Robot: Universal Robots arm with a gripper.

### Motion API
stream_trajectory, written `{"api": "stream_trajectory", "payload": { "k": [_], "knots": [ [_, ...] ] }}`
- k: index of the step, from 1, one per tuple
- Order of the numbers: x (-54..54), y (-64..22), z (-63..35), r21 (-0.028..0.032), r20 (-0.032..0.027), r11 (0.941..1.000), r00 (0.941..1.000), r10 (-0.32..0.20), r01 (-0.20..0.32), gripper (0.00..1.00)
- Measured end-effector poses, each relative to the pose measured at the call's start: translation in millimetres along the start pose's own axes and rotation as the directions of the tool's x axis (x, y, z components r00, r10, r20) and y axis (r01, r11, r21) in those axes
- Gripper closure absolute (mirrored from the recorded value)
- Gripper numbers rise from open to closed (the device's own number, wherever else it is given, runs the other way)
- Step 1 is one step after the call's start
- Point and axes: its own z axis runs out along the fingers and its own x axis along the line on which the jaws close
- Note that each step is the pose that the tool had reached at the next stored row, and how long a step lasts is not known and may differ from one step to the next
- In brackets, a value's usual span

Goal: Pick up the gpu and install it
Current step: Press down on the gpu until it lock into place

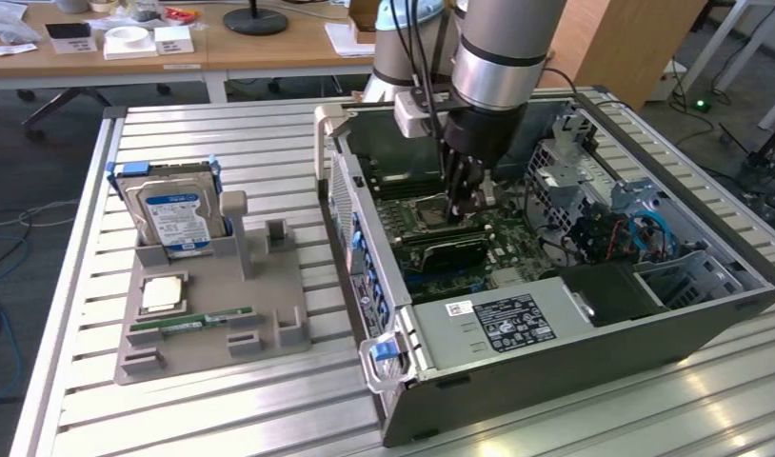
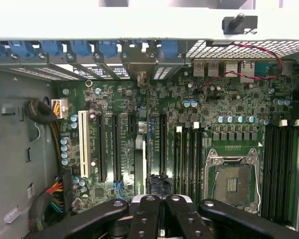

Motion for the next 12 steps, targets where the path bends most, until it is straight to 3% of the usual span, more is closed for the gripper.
{"api": "stream_trajectory", "payload": {
  "k": [12],
  "knots": [
    [5.2, 4.4, 5.9, 0.0, -0.0002, 1.0, 1.0, 0.001, -0.001, 0.89]
  ]
}}
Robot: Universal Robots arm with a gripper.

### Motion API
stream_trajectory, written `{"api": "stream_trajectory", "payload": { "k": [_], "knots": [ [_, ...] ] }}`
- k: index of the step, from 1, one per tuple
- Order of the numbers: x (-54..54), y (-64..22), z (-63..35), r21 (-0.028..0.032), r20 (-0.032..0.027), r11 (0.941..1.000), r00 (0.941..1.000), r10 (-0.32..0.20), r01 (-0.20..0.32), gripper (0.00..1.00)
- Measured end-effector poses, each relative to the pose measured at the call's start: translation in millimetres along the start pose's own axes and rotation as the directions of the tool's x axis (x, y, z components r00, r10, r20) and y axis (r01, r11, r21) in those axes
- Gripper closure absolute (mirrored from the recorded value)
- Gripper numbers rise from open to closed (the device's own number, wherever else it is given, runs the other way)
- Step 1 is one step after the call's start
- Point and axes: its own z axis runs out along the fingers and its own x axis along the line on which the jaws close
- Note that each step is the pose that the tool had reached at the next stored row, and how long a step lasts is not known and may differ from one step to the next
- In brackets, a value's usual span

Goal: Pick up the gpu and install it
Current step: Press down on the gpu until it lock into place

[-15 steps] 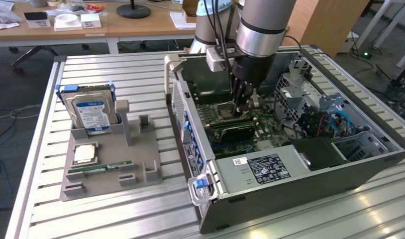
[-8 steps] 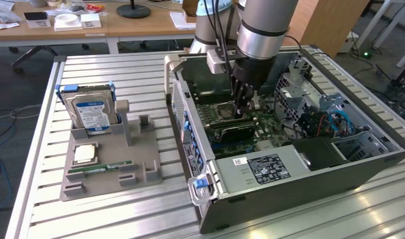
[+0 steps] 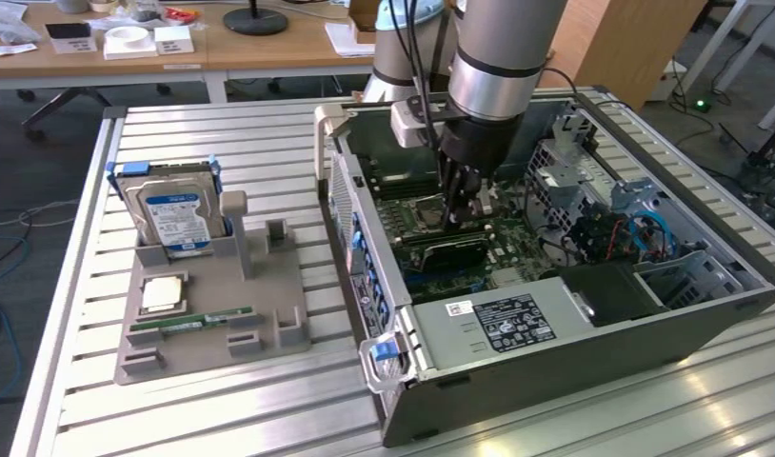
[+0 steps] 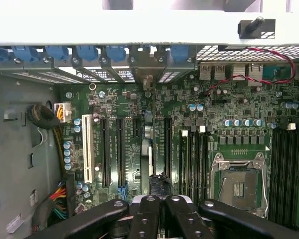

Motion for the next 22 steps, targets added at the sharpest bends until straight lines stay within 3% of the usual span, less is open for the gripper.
{"api": "stream_trajectory", "payload": {
  "k": [7, 15, 17, 22],
  "knots": [
    [-0.1, 0.0, 0.4, 0.0001, 0.0003, 1.0, 1.0, 0.0, 0.0, 0.89],
    [0.4, 0.3, 7.1, 0.0001, 0.0003, 1.0, 1.0, 0.0, 0.0, 0.89],
    [0.9, 0.4, 12.5, 0.0, 0.0, 1.0, 1.0, 0.0, 0.0, 0.89],
    [0.1, 0.7, 13.0, 0.0002, 0.0003, 1.0, 1.0, 0.0, 0.0, 0.89]
  ]
}}
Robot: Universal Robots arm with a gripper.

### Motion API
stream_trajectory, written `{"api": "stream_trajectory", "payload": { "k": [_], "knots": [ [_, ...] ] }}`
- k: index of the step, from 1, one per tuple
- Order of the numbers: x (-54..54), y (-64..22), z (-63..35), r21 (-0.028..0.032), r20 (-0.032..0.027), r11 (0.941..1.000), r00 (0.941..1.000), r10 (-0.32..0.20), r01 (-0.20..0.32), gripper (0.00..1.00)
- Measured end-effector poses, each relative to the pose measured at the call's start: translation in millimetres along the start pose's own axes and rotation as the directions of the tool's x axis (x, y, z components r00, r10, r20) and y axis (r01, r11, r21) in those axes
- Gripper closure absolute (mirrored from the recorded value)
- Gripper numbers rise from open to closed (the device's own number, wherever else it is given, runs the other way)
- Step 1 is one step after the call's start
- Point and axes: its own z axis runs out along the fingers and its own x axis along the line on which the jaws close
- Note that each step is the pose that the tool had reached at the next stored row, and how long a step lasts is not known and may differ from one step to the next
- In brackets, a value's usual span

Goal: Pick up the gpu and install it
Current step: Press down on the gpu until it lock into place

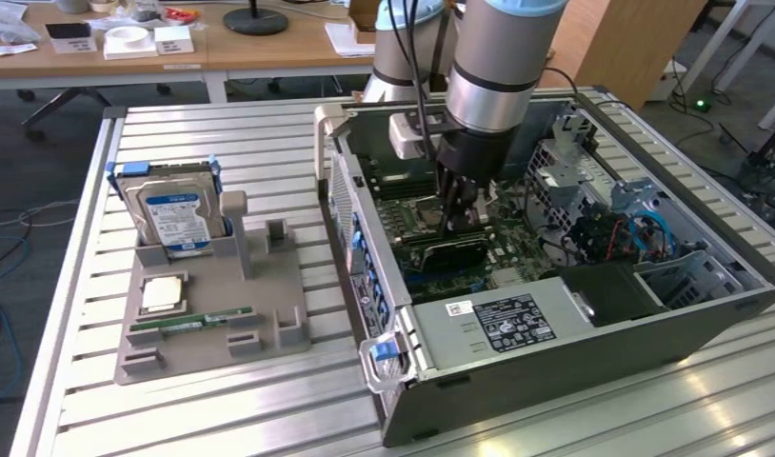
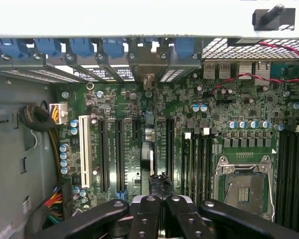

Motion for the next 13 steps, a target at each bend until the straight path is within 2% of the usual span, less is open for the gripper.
{"api": "stream_trajectory", "payload": {
  "k": [13],
  "knots": [
    [-1.1, 0.6, 4.8, -0.0001, -0.0001, 1.0, 1.0, 0.0, 0.0, 0.89]
  ]
}}
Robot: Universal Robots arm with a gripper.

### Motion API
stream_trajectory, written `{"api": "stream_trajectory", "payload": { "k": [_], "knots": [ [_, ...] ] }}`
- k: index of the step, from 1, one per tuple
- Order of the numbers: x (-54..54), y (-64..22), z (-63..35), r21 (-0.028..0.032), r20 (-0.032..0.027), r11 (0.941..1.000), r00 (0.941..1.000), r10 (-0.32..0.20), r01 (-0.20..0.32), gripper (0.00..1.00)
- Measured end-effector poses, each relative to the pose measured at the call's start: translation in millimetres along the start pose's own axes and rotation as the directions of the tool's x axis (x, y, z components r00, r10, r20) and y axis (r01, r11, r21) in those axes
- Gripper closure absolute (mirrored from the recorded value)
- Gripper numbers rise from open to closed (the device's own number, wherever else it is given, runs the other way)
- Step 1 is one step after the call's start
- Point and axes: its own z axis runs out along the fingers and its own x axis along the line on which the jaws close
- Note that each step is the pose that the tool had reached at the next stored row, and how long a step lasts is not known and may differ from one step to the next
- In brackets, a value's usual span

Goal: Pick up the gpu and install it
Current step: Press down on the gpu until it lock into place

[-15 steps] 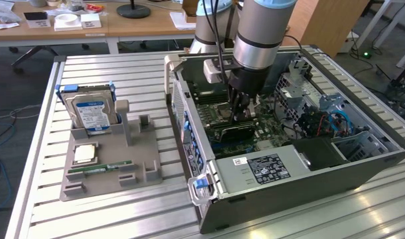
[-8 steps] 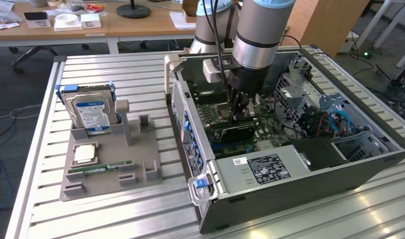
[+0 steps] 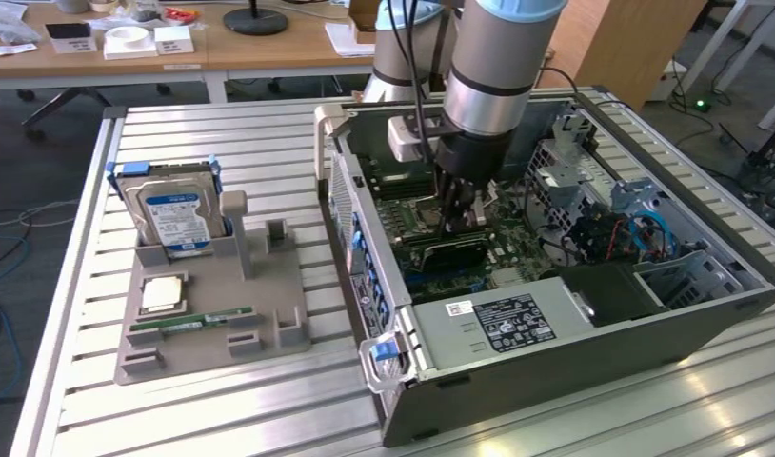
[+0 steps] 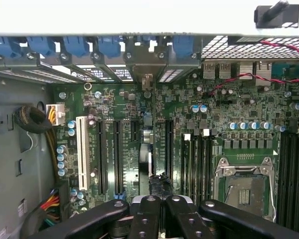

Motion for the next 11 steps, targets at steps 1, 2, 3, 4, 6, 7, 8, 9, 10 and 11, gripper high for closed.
{"api": "stream_trajectory", "payload": {
  "k": [1, 2, 3, 4, 6, 7, 8, 9, 10, 11],
  "knots": [
    [0.0, 0.2, 0.4, 0.0001, 0.0001, 1.0, 1.0, 0.0, 0.0, 0.89],
    [-0.1, 0.6, 0.9, 0.0001, 0.0, 1.0, 1.0, 0.001, -0.001, 0.89],
    [-0.2, 0.7, 1.1, 0.0, -0.0002, 1.0, 1.0, 0.002, -0.002, 0.89],
    [-0.2, 0.7, 1.1, -0.0001, -0.0003, 1.0, 1.0, 0.002, -0.002, 0.89],
    [-0.2, 0.7, 1.2, -0.0001, -0.0003, 1.0, 1.0, 0.002, -0.002, 0.89],
    [-0.2, 0.7, 1.3, 0.0, -0.0002, 1.0, 1.0, 0.002, -0.002, 0.89],
    [-0.2, 0.7, 1.9, 0.0002, 0.0002, 1.0, 1.0, 0.002, -0.002, 0.89],
    [-0.2, 0.8, 2.8, 0.0002, 0.0002, 1.0, 1.0, 0.002, -0.002, 0.89],
    [-0.2, 0.8, 3.2, 0.0001, 0.0, 1.0, 1.0, 0.002, -0.002, 0.89],
    [-0.2, 0.8, 3.1, 0.0, -0.0002, 1.0, 1.0, 0.002, -0.002, 0.89]
  ]
}}
